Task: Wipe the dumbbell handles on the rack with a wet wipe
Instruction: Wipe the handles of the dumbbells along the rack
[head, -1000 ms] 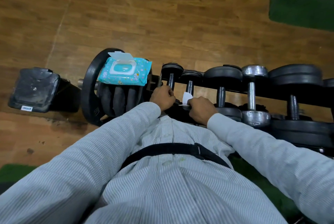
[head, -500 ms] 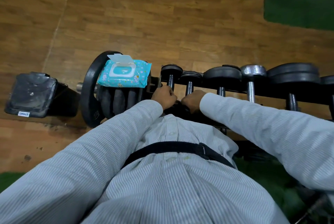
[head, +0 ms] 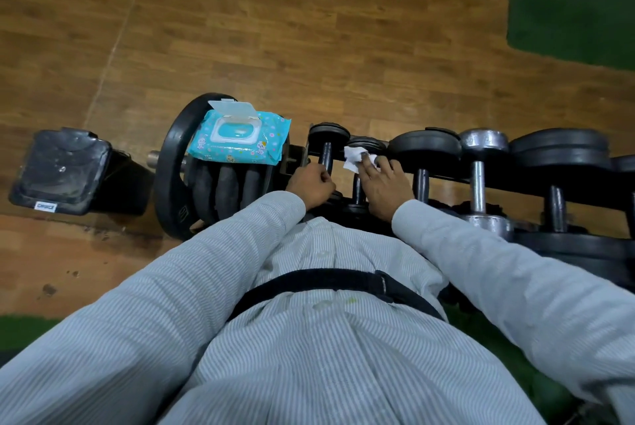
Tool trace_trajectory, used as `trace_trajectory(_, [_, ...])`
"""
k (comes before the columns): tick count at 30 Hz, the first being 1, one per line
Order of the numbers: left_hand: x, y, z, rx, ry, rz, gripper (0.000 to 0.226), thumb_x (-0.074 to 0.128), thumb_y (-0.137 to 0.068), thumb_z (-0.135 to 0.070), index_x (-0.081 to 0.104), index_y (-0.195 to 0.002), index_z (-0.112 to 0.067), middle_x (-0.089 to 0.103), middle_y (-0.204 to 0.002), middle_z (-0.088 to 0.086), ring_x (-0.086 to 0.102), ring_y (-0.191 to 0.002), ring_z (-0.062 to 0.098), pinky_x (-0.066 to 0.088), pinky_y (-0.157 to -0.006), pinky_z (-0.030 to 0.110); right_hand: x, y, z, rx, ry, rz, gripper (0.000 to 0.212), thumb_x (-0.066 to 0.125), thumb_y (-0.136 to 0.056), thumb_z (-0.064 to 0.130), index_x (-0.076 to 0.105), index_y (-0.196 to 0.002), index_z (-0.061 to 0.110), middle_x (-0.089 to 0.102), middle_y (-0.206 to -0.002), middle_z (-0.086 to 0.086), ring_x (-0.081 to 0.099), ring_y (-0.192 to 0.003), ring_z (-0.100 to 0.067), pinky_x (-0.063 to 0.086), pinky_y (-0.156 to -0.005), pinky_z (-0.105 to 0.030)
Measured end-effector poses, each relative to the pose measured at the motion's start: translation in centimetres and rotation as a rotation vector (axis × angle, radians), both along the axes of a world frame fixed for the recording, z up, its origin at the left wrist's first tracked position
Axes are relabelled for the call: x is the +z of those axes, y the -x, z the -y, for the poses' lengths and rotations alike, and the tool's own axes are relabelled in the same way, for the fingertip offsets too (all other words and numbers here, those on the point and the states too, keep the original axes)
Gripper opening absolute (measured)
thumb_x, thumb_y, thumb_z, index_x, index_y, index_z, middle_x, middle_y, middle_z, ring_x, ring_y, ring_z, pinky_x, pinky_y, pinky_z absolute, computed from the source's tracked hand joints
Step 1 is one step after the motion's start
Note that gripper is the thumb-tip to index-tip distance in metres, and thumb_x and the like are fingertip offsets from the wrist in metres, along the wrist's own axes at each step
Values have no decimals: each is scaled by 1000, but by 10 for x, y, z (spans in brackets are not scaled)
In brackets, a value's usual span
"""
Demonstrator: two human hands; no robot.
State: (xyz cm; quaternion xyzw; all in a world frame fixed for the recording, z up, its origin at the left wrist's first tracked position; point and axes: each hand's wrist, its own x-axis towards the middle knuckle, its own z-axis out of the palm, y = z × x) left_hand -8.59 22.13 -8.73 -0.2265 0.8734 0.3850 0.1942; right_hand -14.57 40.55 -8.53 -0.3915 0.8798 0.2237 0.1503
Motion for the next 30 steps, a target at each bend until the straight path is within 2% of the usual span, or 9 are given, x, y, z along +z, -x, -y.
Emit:
trace_trajectory(2, [0, 0, 0, 1, -6, 1, 12, 65, -86, -20, 74, -89, -12, 73, -94, 7, 66, -89, 25, 56, -81, 36, -3, -6, -4, -234, 59, 193, 70, 61, -91, 23, 34, -150, -3, 41, -153, -24, 41, -136, -39, 38, -104, -45])
trace_trajectory(6, [0, 1, 0, -3, -3, 0, 11, 65, -88, -25, 67, -81, -16, 69, -86, 3, 65, -85, 25, 54, -76, 35, -1, 21, 7, -988, 613, 797, 16, 51, -81, -3, 53, -97, -1, 56, -95, -19, 53, -90, -38, 39, -77, -39])
trace_trajectory(9, [0, 2, 0, -16, -8, 5, 15, 66, -90, -27, 65, -78, -18, 69, -84, 2, 67, -84, 24, 54, -74, 34, 4, 37, 19, -1614, 1133, 937, 26, 44, -65, -15, 40, -61, 10, 42, -68, -10, 45, -65, -33, 44, -72, -42])
trace_trajectory(12, [-1, 0, 3, -23, -21, -3, 12, 66, -91, -23, 68, -80, -18, 70, -86, 0, 68, -87, 22, 54, -77, 32, 13, 32, 20, -1819, 1222, 1092, 17, 45, -69, -3, 48, -63, 12, 67, -69, -9, 65, -56, -22, 49, -77, -34])
trace_trajectory(15, [-2, -1, 4, -31, -25, -10, 9, 65, -91, -20, 71, -86, -15, 69, -88, -1, 67, -89, 21, 55, -79, 32, 3, 31, 20, -1838, 1178, 1199, 23, 47, -72, 8, 61, -90, 6, 77, -101, -14, 72, -75, -27, 52, -82, -35])
trace_trajectory(19, [-1, 0, 3, -46, -20, -1, 8, 64, -91, -21, 69, -86, -17, 68, -86, 1, 67, -88, 24, 55, -78, 33, -1, 32, 31, -1795, 1092, 1139, 13, 51, -69, 4, 55, -80, 7, 67, -89, -14, 66, -74, -34, 59, -61, -32])
trace_trajectory(21, [-3, 1, 3, -39, -17, -1, 9, 65, -90, -22, 70, -87, -16, 70, -88, 3, 67, -89, 24, 56, -80, 35, -2, 30, 30, -1740, 974, 1094, 21, 53, -63, 2, 57, -84, 6, 62, -98, -16, 66, -85, -37, 60, -64, -37])
trace_trajectory(26, [-4, 1, 1, -13, -12, 3, 8, 67, -86, -25, 70, -87, -18, 72, -94, 5, 67, -90, 26, 57, -81, 37, 17, 12, 26, -1171, 455, 862, 16, 56, -82, 5, 59, -97, -1, 56, -98, -17, 52, -74, -29, 41, -62, -32])
trace_trajectory(30, [-3, -1, 0, -1, -10, -3, 8, 67, -85, -26, 70, -87, -19, 73, -97, 6, 67, -93, 28, 57, -82, 37, 27, -16, 24, -814, 392, 676, 11, 47, -93, 11, 50, -82, 9, 56, -105, -21, 55, -92, -33, 38, -69, -30])
